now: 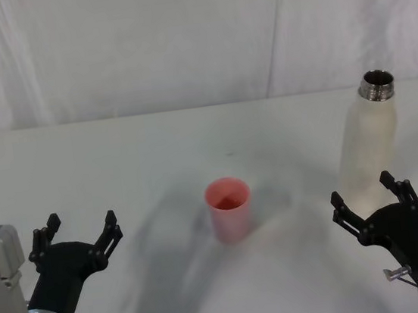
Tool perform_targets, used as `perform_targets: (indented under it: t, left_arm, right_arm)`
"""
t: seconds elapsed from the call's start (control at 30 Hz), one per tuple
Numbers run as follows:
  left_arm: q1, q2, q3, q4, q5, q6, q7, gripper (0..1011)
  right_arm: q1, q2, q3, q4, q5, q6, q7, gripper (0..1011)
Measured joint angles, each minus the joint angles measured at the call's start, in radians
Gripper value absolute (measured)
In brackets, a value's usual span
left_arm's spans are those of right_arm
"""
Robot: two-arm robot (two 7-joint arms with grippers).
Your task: Grasp the thermos with one hand and pour water into the cup lid.
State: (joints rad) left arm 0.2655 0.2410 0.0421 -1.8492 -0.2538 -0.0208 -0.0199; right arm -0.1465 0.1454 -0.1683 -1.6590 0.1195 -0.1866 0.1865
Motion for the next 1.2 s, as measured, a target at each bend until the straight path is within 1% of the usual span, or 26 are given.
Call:
perform_targets:
  t: [1.2]
  left_arm:
    - [0.000,0.000,0.000,0.000,0.000,0.000,0.000,1001]
  right_arm:
    - [0.000,0.000,0.000,0.000,0.000,0.000,0.000,1001]
